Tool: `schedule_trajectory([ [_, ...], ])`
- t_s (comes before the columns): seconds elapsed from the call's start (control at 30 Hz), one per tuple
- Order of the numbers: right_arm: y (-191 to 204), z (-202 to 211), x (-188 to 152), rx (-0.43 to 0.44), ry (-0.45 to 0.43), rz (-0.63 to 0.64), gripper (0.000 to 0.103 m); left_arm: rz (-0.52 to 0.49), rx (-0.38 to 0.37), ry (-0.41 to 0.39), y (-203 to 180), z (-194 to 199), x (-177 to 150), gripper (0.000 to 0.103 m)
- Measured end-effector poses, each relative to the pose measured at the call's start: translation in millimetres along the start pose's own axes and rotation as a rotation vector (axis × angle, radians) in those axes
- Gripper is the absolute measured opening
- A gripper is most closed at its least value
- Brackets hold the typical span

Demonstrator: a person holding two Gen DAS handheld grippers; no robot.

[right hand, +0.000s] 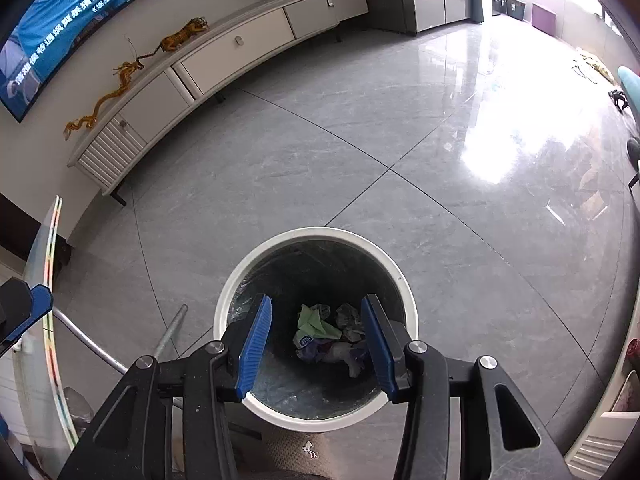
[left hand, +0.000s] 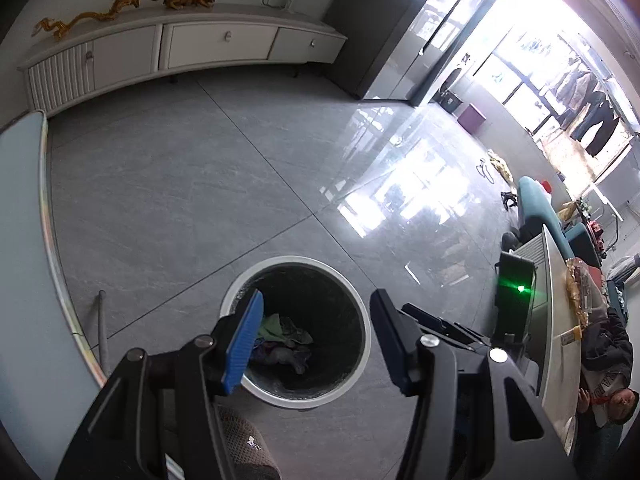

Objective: Collect trash
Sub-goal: 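Move both open tools back over the red chip bag and white bag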

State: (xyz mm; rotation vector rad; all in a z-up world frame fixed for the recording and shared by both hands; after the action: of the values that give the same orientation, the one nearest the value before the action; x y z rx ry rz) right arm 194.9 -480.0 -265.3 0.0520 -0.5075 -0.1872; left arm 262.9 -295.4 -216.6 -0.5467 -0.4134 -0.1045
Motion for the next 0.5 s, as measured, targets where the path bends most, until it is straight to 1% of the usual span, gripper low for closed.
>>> schedule_trajectory([
  [0.17, 20.9, 26.7, 5.0, 0.025, -0.059, 0.027, 0.046, 0.029, 0.056, -0.127, 23.1, 53.0, 2.9, 0.054],
  [0.5, 103.8, 77.7, 21.5, 0.106, -0.163, 0.160, 0.047, 0.131, 0.153, -0.364, 84.7, 167.7, 11.2, 0.054],
])
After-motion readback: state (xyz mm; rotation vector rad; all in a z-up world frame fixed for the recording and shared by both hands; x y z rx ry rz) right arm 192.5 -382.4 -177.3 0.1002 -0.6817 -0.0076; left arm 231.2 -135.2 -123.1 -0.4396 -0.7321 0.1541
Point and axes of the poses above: each gripper's, at about its wrist camera, not at the fingertips, and z roughly against the way its jaws point, y to its left, x to its top, the point moved 2 cm from there along -z, roughly the way its jaws point, and after that the axes turned 14 degrees about z, right-handed, at the moved point
